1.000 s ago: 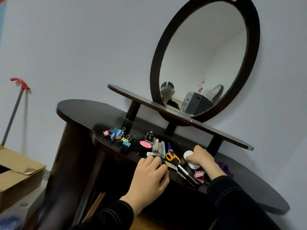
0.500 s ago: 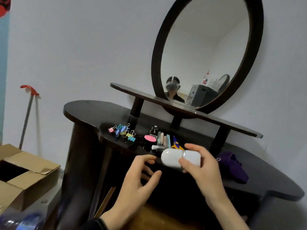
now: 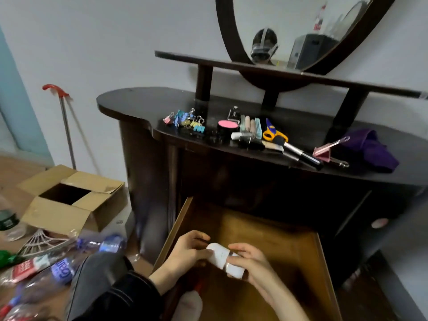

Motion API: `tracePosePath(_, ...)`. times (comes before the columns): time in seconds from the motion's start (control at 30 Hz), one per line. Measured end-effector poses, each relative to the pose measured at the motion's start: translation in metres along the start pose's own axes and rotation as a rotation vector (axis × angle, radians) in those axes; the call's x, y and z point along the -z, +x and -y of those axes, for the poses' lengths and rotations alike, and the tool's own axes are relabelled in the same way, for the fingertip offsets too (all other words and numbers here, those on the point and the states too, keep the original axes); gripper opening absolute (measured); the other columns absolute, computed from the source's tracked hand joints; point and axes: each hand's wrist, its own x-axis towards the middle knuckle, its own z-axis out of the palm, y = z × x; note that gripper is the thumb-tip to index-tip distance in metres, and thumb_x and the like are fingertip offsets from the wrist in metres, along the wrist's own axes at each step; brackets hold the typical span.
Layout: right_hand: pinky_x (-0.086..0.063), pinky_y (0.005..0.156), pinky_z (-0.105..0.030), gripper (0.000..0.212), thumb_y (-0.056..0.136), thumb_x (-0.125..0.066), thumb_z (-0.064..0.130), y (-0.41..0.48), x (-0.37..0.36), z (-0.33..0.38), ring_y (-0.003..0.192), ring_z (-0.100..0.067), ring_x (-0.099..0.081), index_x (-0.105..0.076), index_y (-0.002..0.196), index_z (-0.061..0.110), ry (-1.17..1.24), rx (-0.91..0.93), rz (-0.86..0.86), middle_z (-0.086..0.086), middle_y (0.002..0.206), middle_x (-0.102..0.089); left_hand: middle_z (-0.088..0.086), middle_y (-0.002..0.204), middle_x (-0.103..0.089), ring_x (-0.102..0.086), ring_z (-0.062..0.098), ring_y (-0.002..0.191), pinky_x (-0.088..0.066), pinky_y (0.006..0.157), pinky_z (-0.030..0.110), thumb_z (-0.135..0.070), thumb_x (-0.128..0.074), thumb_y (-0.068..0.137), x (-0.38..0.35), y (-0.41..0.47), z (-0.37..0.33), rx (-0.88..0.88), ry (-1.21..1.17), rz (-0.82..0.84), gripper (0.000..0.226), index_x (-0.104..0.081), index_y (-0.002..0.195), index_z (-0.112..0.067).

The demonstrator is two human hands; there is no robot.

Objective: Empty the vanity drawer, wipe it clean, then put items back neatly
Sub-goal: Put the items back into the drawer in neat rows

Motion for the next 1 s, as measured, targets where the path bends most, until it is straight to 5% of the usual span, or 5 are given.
tracePosePath(0.13,-0.053,0.101,-0.04,0.056,0.078,-0.081,0.024,0.007,-0.002,-0.015,0.117,-0.017,-0.064,-0.06,0.13,0.026,-0.223,-0.025,0.08,-0.002,0.129,-0.064,0.017,0.097,-0.072,-0.07,0.021,0.08,-0.059,0.068,0.035,0.008,-0.073,0.082,-0.003,0.003,0.004,-0.098,0.132,-0.012,0.03,-0.062,0.107,-0.003)
tracePosePath(0.3,-0.054,0.07,-0.022,0.056,0.08,-0.079,0.023,0.008,-0.013,-0.031,0.092,-0.005,-0.063,-0.053,0.129,0.026,-0.431,-0.061,0.156,0.01,0.104,-0.061,0.005,0.094,-0.073,-0.07,0.022,0.088,-0.058,0.082,0.041,0.006,-0.067,0.082,0.001,0.0,0.014,-0.249,0.502,-0.046,0.027,-0.067,0.104,-0.01)
tracePosePath(0.63,-0.063,0.068,-0.03,0.094,0.091,-0.071,0.007,0.014,-0.023,-0.055,0.12,-0.027,-0.058,-0.01,0.162,0.017,-0.569,-0.201,0.197,-0.008,0.162,-0.026,-0.002,0.128,-0.065,-0.053,0.02,0.123,-0.043,0.106,0.038,-0.019,-0.056,0.091,-0.006,0.003,0.036,-0.162,1.333,0.386,0.036,-0.066,0.125,-0.027)
tracePosePath(0.87,-0.064,0.076,-0.039,0.074,0.087,-0.077,0.007,0.017,-0.026,-0.065,0.11,-0.025,-0.061,-0.035,0.147,0.013,-0.567,-0.219,0.241,-0.003,0.125,-0.047,-0.001,0.125,-0.063,-0.047,0.023,0.127,-0.033,0.107,0.041,-0.025,-0.059,0.09,-0.008,0.003,0.041,-0.197,1.464,0.289,0.031,-0.066,0.12,-0.027)
tracePosePath(1.0,-0.058,0.057,-0.023,0.081,0.082,-0.084,0.025,0.014,-0.029,-0.067,0.097,-0.017,-0.063,-0.037,0.147,0.016,-0.742,-0.137,0.296,-0.002,0.138,-0.044,-0.001,0.121,-0.065,-0.052,0.023,0.121,-0.038,0.105,0.04,-0.021,-0.059,0.091,-0.007,0.004,0.042,-0.205,1.445,0.245,0.028,-0.067,0.117,-0.023)
